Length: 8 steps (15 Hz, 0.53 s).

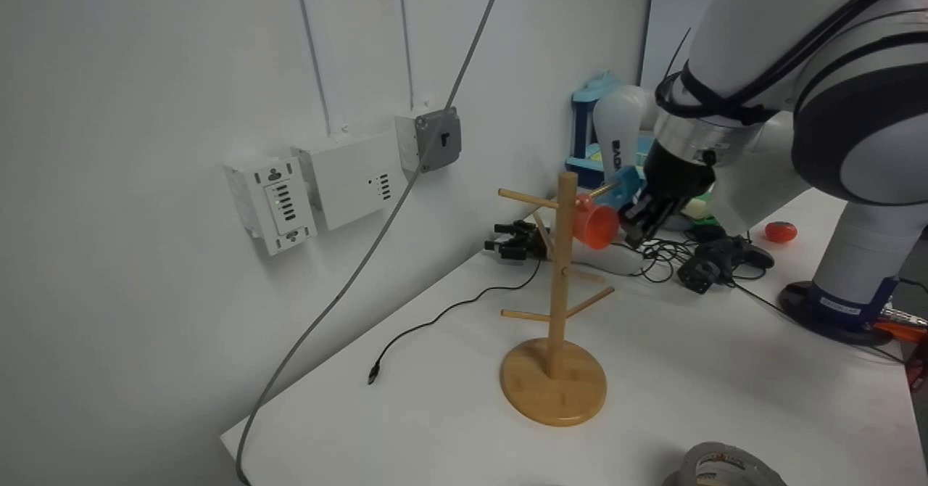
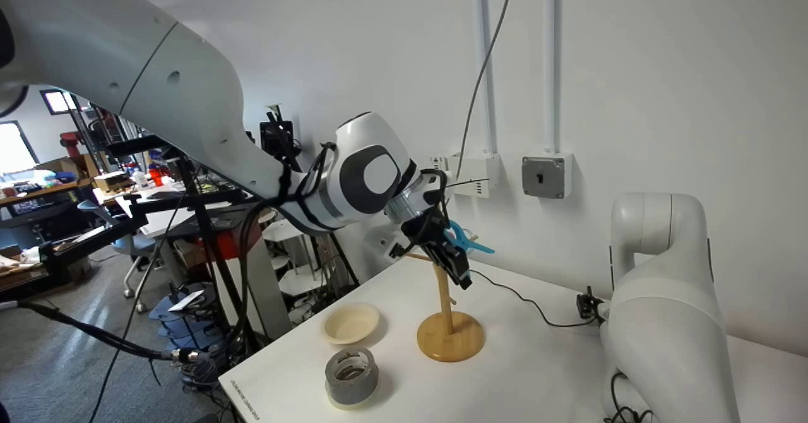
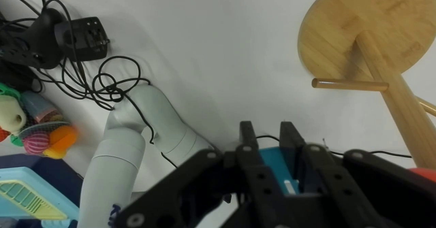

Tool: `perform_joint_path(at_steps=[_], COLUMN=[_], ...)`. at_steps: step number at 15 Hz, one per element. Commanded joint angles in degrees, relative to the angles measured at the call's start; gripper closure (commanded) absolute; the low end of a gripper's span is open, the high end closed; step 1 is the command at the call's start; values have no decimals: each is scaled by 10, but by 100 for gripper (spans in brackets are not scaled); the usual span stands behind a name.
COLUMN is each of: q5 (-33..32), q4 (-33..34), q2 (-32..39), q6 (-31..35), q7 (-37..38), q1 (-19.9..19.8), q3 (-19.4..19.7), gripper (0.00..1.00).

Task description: Remove the blue and orange objects from the hanger

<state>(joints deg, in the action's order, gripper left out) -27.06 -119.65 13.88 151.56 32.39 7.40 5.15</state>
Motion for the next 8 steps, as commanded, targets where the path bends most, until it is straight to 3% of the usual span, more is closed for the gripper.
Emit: perform_joint_path(at_steps=[1,8], q5=[-18,-8], q4=[13,-4], q2=[7,-30], q6=[0,4], q7=[22,38], q1=[12,2], q3=[15,22], gripper=[94,94])
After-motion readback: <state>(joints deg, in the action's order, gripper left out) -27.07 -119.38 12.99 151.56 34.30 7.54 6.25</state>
